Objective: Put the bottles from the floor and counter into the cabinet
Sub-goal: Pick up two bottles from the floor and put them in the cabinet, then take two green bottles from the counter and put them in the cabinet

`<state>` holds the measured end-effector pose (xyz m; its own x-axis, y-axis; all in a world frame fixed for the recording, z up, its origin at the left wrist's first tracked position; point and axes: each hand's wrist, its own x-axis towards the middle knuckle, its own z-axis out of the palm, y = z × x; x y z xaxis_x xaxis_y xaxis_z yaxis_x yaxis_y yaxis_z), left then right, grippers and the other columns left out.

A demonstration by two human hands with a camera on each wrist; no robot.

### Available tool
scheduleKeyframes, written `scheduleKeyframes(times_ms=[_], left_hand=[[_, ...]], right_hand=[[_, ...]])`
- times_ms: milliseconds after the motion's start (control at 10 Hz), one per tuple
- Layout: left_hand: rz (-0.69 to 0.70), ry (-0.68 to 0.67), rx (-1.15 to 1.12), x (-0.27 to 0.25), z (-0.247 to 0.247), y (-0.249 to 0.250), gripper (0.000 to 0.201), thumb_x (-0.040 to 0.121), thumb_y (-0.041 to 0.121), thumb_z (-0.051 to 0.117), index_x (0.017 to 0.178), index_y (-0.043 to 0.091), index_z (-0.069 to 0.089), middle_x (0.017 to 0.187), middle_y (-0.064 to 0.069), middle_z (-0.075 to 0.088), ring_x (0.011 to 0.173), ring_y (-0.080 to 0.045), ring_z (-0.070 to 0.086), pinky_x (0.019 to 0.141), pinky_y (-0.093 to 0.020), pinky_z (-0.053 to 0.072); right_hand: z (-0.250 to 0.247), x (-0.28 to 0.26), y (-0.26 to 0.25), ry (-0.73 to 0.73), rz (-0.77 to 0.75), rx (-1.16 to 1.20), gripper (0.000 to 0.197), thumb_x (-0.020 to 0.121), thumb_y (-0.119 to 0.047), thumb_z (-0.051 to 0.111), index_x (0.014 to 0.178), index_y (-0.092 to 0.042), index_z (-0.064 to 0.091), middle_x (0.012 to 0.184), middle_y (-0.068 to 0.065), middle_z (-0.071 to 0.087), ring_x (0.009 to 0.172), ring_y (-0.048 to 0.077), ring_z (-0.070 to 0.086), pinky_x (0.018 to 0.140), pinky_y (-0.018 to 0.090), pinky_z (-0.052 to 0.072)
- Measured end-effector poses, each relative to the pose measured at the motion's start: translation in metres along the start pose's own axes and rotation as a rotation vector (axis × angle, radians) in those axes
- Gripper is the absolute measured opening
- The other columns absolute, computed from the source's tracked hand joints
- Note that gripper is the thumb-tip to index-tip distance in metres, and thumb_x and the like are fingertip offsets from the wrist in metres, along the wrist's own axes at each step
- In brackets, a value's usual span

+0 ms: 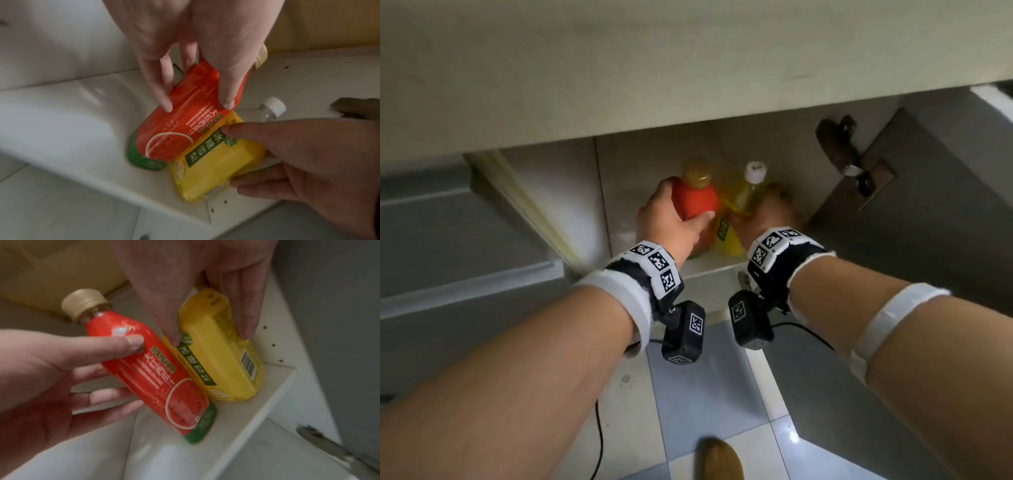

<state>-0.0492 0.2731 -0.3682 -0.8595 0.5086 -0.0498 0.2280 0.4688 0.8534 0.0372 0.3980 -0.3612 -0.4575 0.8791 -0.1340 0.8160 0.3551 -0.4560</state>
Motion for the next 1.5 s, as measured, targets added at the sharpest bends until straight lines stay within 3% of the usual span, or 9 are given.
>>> scheduleKeyframes(times_ms=[100,300,500,600,900,1000,1200,1400,1500], left_hand=[[0.052,-0.006,0.017,0.035,0.011,-0.002,0.068,0.072,0.044,0.081,0.132,0.032,0.051,0.120,-0.001,0.070,0.105,-0.027,0.067,0.095,-0.039,0.054],[0.098,-0.026,0.011,0.094,0.020,-0.003,0.066,0.078,0.041,0.076,0.136,0.040,0.045,0.130,0.002,0.066,0.115,-0.025,0.064,0.101,-0.045,0.051],[0.025,-0.017,-0.024,0.101,0.024,-0.003,0.079,0.083,0.041,0.072,0.151,0.037,0.033,0.142,-0.003,0.060,0.126,-0.029,0.060,0.107,-0.039,0.046],[0.041,-0.017,0.011,0.067,0.017,0.000,0.072,0.089,0.033,0.069,0.152,0.030,0.035,0.145,-0.002,0.057,0.129,-0.025,0.057,0.101,-0.023,0.039],[0.024,-0.376,0.358,-0.102,-0.101,0.078,0.033,0.095,0.024,0.051,0.126,0.023,0.061,0.125,-0.007,0.065,0.114,-0.030,0.063,0.096,-0.040,0.051],[0.141,-0.439,0.374,-0.148,-0.158,0.139,0.026,0.095,0.027,0.049,0.116,0.026,0.065,0.119,-0.001,0.069,0.105,-0.024,0.066,0.091,-0.041,0.055],[0.341,-0.291,0.294,-0.178,-0.268,0.264,0.023,0.093,0.024,0.058,0.116,0.025,0.062,0.114,0.002,0.064,0.106,-0.019,0.063,0.093,-0.041,0.052],[0.296,0.056,0.181,-0.144,-0.334,0.332,0.075,0.078,0.017,0.078,0.140,0.025,0.036,0.138,-0.008,0.041,0.124,-0.029,0.053,0.106,-0.040,0.046],[0.131,0.057,0.081,-0.115,-0.342,0.344,0.110,0.070,0.016,0.087,0.154,0.027,0.017,0.156,-0.011,0.022,0.142,-0.031,0.036,0.112,-0.036,0.033]], right_hand=[[0.014,0.025,-0.012,0.046,0.036,-0.009,0.078,0.086,-0.053,0.066,0.140,-0.005,0.037,0.131,0.014,0.051,0.109,0.034,0.064,0.077,0.038,0.046],[0.031,0.062,-0.024,0.017,-0.013,0.104,0.084,0.093,-0.033,0.063,0.155,-0.007,0.011,0.151,0.017,0.034,0.129,0.035,0.051,0.099,0.041,0.044],[0.026,0.060,-0.025,-0.030,-0.095,0.194,0.086,0.090,-0.020,0.065,0.157,-0.006,0.012,0.157,0.020,0.023,0.136,0.036,0.041,0.101,0.033,0.040],[0.008,0.030,-0.021,-0.123,-0.074,0.110,0.085,0.094,-0.025,0.060,0.158,-0.015,0.006,0.159,0.015,0.017,0.137,0.036,0.040,0.108,0.034,0.036],[-0.141,-0.145,-0.061,-0.285,-0.183,-0.197,0.026,0.091,-0.020,0.051,0.110,-0.017,0.068,0.110,0.013,0.068,0.094,0.035,0.066,0.070,0.029,0.044],[-0.210,-0.198,-0.090,-0.318,-0.166,-0.231,0.026,0.090,-0.023,0.047,0.102,-0.022,0.070,0.092,0.009,0.067,0.078,0.032,0.062,0.067,0.030,0.048],[-0.344,-0.239,-0.150,-0.285,-0.240,-0.182,0.025,0.088,-0.023,0.053,0.103,-0.019,0.073,0.102,0.005,0.072,0.096,0.027,0.068,0.081,0.030,0.054],[-0.413,-0.211,-0.192,-0.156,-0.229,-0.042,0.042,0.088,-0.028,0.064,0.128,-0.019,0.054,0.120,0.005,0.063,0.106,0.023,0.061,0.090,0.033,0.049],[-0.410,-0.183,-0.213,-0.126,-0.206,0.035,0.067,0.083,-0.034,0.072,0.139,-0.016,0.041,0.132,0.012,0.054,0.114,0.028,0.060,0.095,0.039,0.050]])
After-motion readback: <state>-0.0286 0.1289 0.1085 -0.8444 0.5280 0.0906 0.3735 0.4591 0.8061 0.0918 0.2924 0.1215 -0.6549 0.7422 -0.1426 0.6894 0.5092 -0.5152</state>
